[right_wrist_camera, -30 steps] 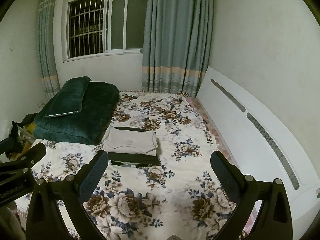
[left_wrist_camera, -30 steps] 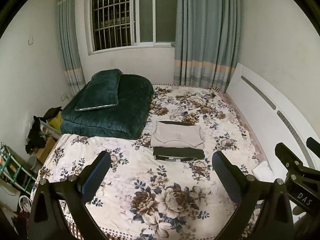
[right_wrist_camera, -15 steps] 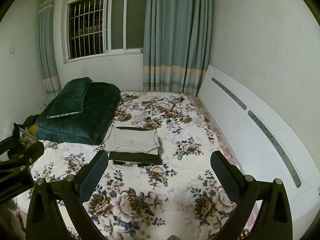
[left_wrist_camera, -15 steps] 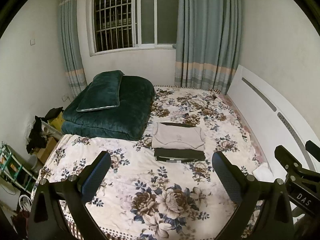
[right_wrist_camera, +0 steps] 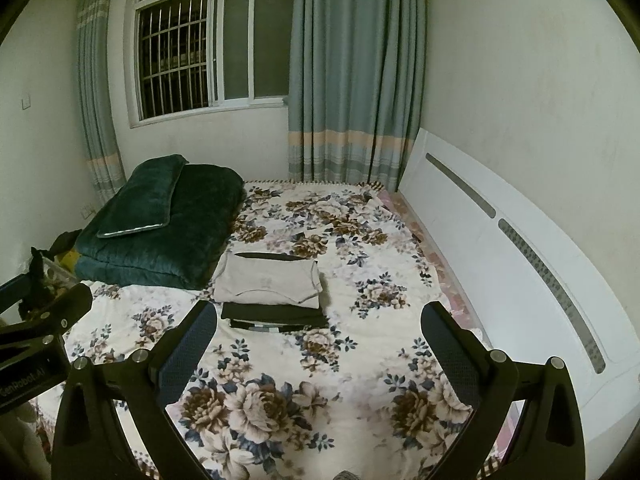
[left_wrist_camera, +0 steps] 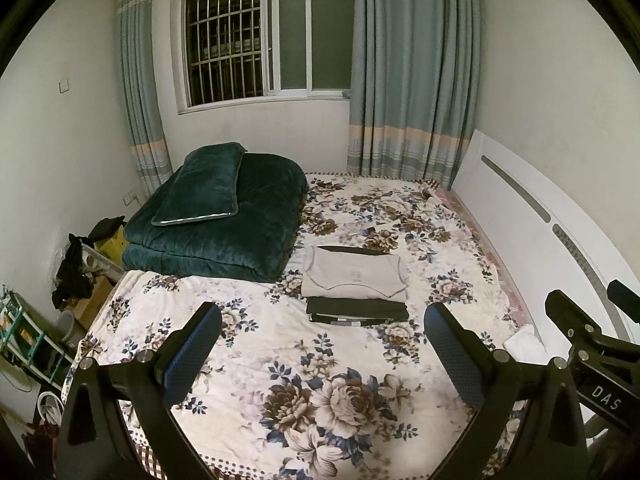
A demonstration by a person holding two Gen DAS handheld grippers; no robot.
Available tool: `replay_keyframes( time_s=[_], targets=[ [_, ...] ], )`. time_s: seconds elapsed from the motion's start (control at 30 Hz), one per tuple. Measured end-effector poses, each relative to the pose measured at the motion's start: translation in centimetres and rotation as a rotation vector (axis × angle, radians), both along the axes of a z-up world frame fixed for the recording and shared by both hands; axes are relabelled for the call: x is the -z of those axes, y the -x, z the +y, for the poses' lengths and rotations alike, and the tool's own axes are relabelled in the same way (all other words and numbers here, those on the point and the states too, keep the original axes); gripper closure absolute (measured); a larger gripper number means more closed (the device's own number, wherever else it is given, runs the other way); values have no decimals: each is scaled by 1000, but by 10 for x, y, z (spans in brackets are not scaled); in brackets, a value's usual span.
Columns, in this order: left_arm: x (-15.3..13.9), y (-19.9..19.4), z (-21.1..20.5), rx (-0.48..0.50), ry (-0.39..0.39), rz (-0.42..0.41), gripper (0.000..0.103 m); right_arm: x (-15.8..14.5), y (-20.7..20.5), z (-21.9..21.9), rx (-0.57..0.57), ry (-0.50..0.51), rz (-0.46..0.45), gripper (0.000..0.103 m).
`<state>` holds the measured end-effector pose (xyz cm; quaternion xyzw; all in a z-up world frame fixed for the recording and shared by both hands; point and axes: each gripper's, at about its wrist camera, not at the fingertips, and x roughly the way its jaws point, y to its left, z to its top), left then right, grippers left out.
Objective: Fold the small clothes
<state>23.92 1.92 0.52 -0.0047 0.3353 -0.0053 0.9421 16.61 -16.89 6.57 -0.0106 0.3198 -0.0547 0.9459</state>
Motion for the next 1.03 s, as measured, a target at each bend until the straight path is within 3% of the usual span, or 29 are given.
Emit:
replay_keyframes(
  time_s=[1.03],
  targets=[
    [-5,5,1,-11,-11,-24,0,3,7,4,3,-4,-1,0]
  ],
)
